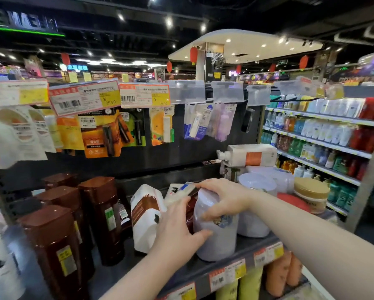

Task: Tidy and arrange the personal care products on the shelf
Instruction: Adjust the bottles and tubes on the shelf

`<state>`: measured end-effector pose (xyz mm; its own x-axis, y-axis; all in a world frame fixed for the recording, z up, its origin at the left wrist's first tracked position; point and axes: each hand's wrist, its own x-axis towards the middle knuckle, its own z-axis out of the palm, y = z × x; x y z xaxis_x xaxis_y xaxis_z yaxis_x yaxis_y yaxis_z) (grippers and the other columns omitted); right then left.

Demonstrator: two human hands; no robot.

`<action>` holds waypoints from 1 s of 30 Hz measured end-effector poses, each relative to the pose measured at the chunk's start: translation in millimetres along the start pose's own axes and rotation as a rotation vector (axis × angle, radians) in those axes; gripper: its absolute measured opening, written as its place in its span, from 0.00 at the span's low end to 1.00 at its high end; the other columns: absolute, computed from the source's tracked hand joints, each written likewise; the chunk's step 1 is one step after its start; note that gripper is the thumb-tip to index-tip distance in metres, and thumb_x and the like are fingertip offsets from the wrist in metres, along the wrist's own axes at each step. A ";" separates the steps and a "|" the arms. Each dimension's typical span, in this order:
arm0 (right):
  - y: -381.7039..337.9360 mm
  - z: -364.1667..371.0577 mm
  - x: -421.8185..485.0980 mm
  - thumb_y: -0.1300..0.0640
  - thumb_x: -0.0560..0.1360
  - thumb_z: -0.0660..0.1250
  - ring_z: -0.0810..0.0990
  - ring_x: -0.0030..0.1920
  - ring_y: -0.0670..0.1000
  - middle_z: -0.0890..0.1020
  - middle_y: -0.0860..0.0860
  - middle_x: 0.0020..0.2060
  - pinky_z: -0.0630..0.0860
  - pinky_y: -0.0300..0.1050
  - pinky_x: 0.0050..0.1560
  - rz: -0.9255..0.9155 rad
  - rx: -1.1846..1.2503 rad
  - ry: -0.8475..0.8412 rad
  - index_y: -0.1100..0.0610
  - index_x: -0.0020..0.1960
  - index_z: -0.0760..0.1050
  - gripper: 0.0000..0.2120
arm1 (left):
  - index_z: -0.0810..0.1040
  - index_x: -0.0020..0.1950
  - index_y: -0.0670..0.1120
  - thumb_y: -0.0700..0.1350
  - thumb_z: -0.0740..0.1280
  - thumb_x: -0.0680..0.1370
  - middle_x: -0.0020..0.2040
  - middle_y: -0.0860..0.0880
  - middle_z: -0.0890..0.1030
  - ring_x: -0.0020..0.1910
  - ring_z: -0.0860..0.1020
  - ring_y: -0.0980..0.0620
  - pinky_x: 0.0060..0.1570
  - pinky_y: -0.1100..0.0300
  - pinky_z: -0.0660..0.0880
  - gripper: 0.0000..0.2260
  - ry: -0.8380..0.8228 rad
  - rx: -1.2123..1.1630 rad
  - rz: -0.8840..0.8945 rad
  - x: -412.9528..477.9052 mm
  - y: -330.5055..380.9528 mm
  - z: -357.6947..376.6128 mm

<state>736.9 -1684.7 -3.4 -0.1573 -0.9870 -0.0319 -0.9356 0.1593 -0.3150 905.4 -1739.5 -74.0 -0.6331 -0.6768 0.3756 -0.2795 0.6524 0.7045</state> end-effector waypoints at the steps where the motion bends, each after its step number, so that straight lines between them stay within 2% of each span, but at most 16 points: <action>1: -2.5 1.0 -0.2 0.37 0.62 0.70 0.64 0.69 0.48 0.66 0.45 0.70 0.67 0.51 0.67 0.018 0.000 0.019 0.47 0.73 0.59 0.44 | 0.61 0.68 0.59 0.61 0.70 0.62 0.60 0.61 0.69 0.64 0.67 0.54 0.64 0.54 0.65 0.37 -0.037 0.031 -0.008 2.7 0.9 -0.1; 3: -9.0 2.7 -0.7 0.37 0.62 0.71 0.67 0.67 0.50 0.69 0.47 0.68 0.70 0.50 0.64 0.051 -0.006 0.054 0.48 0.72 0.62 0.42 | 0.59 0.69 0.58 0.63 0.69 0.62 0.63 0.59 0.71 0.64 0.66 0.52 0.68 0.47 0.62 0.38 -0.093 0.105 -0.030 5.7 3.9 0.9; 6: -16.9 4.7 -2.7 0.37 0.60 0.71 0.71 0.63 0.52 0.74 0.48 0.63 0.72 0.51 0.60 0.098 0.030 0.092 0.49 0.68 0.67 0.39 | 0.57 0.70 0.56 0.64 0.68 0.62 0.62 0.59 0.73 0.65 0.65 0.52 0.69 0.43 0.55 0.40 -0.071 0.222 -0.039 5.2 7.4 6.1; 10: -17.2 5.9 -3.8 0.40 0.62 0.71 0.70 0.61 0.54 0.73 0.49 0.61 0.72 0.52 0.58 0.101 -0.026 0.054 0.52 0.65 0.67 0.35 | 0.49 0.73 0.54 0.66 0.67 0.62 0.64 0.57 0.71 0.68 0.64 0.55 0.71 0.49 0.40 0.45 0.007 0.344 0.060 2.3 7.0 19.1; 12: -14.2 2.6 -0.7 0.39 0.64 0.70 0.71 0.59 0.55 0.73 0.49 0.58 0.72 0.53 0.58 0.053 -0.047 -0.003 0.53 0.62 0.68 0.32 | 0.44 0.74 0.55 0.67 0.66 0.62 0.69 0.56 0.66 0.71 0.58 0.56 0.71 0.52 0.38 0.49 0.048 0.316 0.044 7.8 7.6 23.3; 14: -6.0 -6.9 1.3 0.40 0.67 0.70 0.70 0.62 0.53 0.72 0.48 0.61 0.70 0.51 0.63 -0.031 -0.012 -0.099 0.53 0.67 0.66 0.34 | 0.39 0.74 0.56 0.67 0.68 0.61 0.72 0.57 0.59 0.72 0.54 0.56 0.73 0.54 0.44 0.53 0.063 0.203 -0.009 15.7 10.2 28.1; 15: 0.4 -14.1 1.3 0.41 0.69 0.70 0.70 0.64 0.51 0.71 0.48 0.64 0.68 0.49 0.65 -0.073 0.022 -0.139 0.51 0.71 0.63 0.35 | 0.38 0.74 0.58 0.67 0.70 0.59 0.72 0.60 0.57 0.72 0.55 0.57 0.73 0.54 0.52 0.54 0.052 0.098 -0.043 19.5 13.3 30.2; 16: 8.1 -23.1 0.2 0.42 0.70 0.69 0.68 0.66 0.49 0.69 0.47 0.67 0.66 0.46 0.67 -0.116 0.059 -0.160 0.50 0.73 0.61 0.36 | 0.39 0.73 0.61 0.66 0.72 0.57 0.69 0.66 0.56 0.71 0.57 0.58 0.70 0.55 0.61 0.55 0.033 -0.016 -0.081 22.9 17.9 31.8; 18: 26.9 -44.8 -3.3 0.44 0.72 0.69 0.63 0.71 0.44 0.64 0.45 0.72 0.62 0.39 0.69 -0.198 0.113 -0.122 0.48 0.73 0.61 0.33 | 0.44 0.68 0.71 0.66 0.73 0.52 0.59 0.79 0.56 0.66 0.63 0.64 0.61 0.60 0.69 0.52 0.035 -0.168 -0.115 24.6 26.7 37.2; 19: 37.9 -56.5 -5.2 0.45 0.72 0.68 0.62 0.71 0.42 0.64 0.44 0.72 0.60 0.35 0.67 -0.240 0.116 -0.072 0.47 0.72 0.63 0.31 | 0.47 0.65 0.74 0.66 0.73 0.50 0.56 0.81 0.57 0.63 0.64 0.67 0.58 0.62 0.69 0.50 0.066 -0.189 -0.130 24.1 28.7 40.4; 20: 51.2 -67.3 -6.1 0.45 0.72 0.68 0.62 0.70 0.41 0.65 0.43 0.71 0.59 0.31 0.63 -0.272 0.108 -0.019 0.47 0.71 0.65 0.29 | 0.50 0.65 0.73 0.66 0.73 0.48 0.57 0.79 0.59 0.62 0.65 0.66 0.57 0.63 0.68 0.51 0.107 -0.187 -0.154 23.3 28.8 43.5; 22: 80.5 -83.9 -6.2 0.44 0.72 0.68 0.65 0.67 0.40 0.69 0.42 0.68 0.61 0.31 0.61 -0.290 0.095 0.040 0.47 0.69 0.68 0.26 | 0.55 0.68 0.67 0.66 0.73 0.45 0.58 0.75 0.61 0.61 0.63 0.66 0.55 0.65 0.65 0.54 0.186 -0.131 -0.193 19.9 28.4 46.8; 24: 108.8 -90.7 -5.2 0.39 0.71 0.67 0.65 0.68 0.41 0.68 0.41 0.69 0.63 0.36 0.64 -0.247 0.082 -0.048 0.44 0.70 0.65 0.29 | 0.60 0.63 0.69 0.64 0.73 0.43 0.56 0.77 0.61 0.56 0.63 0.73 0.49 0.72 0.64 0.49 0.219 -0.085 -0.194 17.5 30.2 48.3; 26: 129.8 -86.2 -3.0 0.36 0.69 0.66 0.61 0.70 0.42 0.62 0.41 0.72 0.60 0.35 0.64 -0.217 0.055 -0.240 0.44 0.74 0.58 0.37 | 0.63 0.57 0.69 0.65 0.74 0.43 0.54 0.80 0.63 0.54 0.61 0.81 0.47 0.75 0.64 0.43 0.241 -0.063 -0.192 16.8 35.5 49.1; 28: 142.9 -74.5 -0.8 0.36 0.68 0.68 0.57 0.72 0.42 0.57 0.42 0.74 0.56 0.33 0.65 -0.269 -0.027 -0.341 0.46 0.76 0.51 0.44 | 0.66 0.56 0.68 0.66 0.74 0.45 0.55 0.79 0.65 0.56 0.61 0.81 0.48 0.73 0.65 0.41 0.269 -0.047 -0.208 16.5 39.3 51.0; 30: 148.4 -60.8 0.0 0.34 0.64 0.71 0.57 0.73 0.45 0.55 0.42 0.74 0.56 0.39 0.70 -0.342 -0.079 -0.296 0.47 0.76 0.48 0.50 | 0.67 0.57 0.67 0.65 0.74 0.46 0.57 0.73 0.68 0.58 0.63 0.77 0.49 0.73 0.65 0.40 0.293 -0.045 -0.229 15.9 41.9 53.0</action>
<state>578.8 -1659.8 7.6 0.2510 -0.9445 -0.2120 -0.9412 -0.1870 -0.2813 845.4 -1704.8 -70.4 -0.3227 -0.8764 0.3574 -0.3534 0.4618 0.8135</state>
